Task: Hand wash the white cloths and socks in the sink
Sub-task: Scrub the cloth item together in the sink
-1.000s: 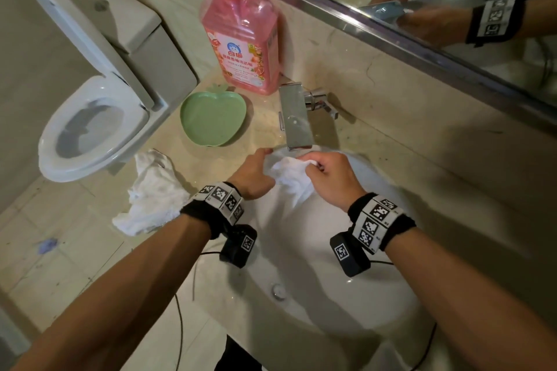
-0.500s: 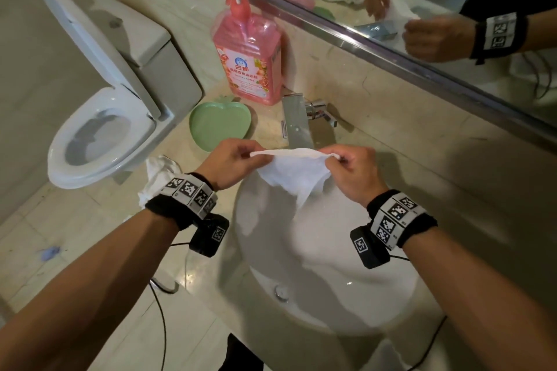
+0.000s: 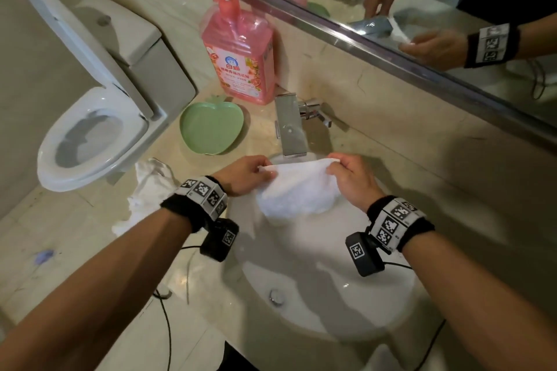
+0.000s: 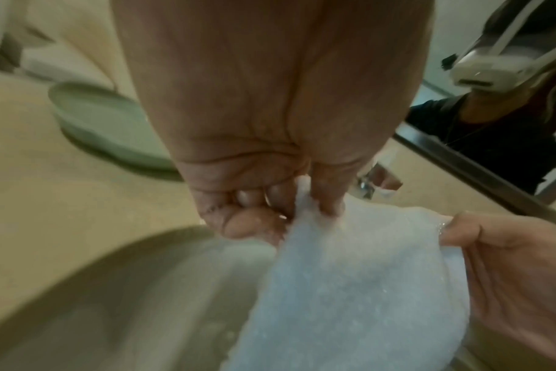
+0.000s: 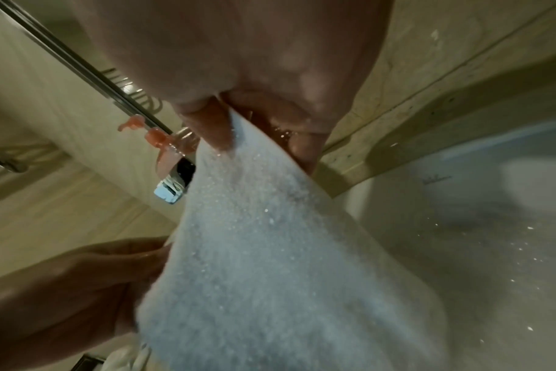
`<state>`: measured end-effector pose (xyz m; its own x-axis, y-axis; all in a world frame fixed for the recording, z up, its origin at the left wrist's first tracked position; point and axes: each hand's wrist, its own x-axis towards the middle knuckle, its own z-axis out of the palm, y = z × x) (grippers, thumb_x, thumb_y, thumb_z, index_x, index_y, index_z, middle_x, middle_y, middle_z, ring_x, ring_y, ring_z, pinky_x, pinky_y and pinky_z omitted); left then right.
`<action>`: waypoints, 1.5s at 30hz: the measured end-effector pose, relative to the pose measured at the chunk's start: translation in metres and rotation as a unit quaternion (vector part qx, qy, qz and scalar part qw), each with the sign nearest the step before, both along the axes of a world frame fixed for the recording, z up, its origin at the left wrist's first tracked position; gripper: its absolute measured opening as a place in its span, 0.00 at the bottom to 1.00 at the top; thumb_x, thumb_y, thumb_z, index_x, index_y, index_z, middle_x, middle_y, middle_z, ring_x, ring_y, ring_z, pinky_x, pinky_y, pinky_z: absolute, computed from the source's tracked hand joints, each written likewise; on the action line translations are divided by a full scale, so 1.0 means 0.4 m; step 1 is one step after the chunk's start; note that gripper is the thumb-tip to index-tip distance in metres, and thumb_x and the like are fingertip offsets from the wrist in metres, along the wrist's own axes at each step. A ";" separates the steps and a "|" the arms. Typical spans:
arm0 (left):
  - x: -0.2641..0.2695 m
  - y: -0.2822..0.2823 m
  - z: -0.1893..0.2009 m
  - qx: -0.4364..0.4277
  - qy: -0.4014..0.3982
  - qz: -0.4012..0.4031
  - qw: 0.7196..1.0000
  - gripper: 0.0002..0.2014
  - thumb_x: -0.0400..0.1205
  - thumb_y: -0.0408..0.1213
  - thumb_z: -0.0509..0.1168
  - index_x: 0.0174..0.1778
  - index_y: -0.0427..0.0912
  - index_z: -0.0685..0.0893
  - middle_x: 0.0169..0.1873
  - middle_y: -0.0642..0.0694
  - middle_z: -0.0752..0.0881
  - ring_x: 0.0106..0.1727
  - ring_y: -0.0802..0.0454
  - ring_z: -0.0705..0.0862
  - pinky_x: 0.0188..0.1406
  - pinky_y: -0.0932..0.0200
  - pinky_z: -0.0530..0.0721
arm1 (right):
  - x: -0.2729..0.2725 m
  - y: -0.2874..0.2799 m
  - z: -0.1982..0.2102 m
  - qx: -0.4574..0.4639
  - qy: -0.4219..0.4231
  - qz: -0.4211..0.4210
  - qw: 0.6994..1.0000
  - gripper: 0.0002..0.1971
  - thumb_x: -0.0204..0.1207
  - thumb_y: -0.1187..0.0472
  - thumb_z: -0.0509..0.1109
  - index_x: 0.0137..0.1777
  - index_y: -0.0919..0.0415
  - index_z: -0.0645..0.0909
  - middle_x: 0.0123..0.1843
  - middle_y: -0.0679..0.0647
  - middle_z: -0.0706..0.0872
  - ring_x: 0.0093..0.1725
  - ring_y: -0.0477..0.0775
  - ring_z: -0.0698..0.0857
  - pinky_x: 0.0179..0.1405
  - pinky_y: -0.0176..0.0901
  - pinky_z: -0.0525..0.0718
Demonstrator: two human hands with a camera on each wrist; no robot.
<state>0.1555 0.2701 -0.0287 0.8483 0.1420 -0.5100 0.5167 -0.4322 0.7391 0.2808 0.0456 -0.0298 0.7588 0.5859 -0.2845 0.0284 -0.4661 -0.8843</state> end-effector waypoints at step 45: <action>-0.033 0.033 -0.008 0.003 0.015 0.063 0.998 0.28 0.67 0.44 0.83 0.60 0.46 0.80 0.48 0.55 0.89 0.49 0.58 0.87 0.50 0.60 0.85 | 0.004 0.158 -0.059 -0.058 0.114 -0.019 0.992 0.05 0.79 0.49 0.72 0.47 0.45 0.89 0.48 0.50 0.93 0.51 0.55 0.90 0.53 0.59 0.90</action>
<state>0.1423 0.2832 -0.0317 0.8078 0.2498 -0.5339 0.5892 -0.3659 0.7204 0.2824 0.1087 -0.0533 0.6889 0.5111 -0.5140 -0.1853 -0.5614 -0.8065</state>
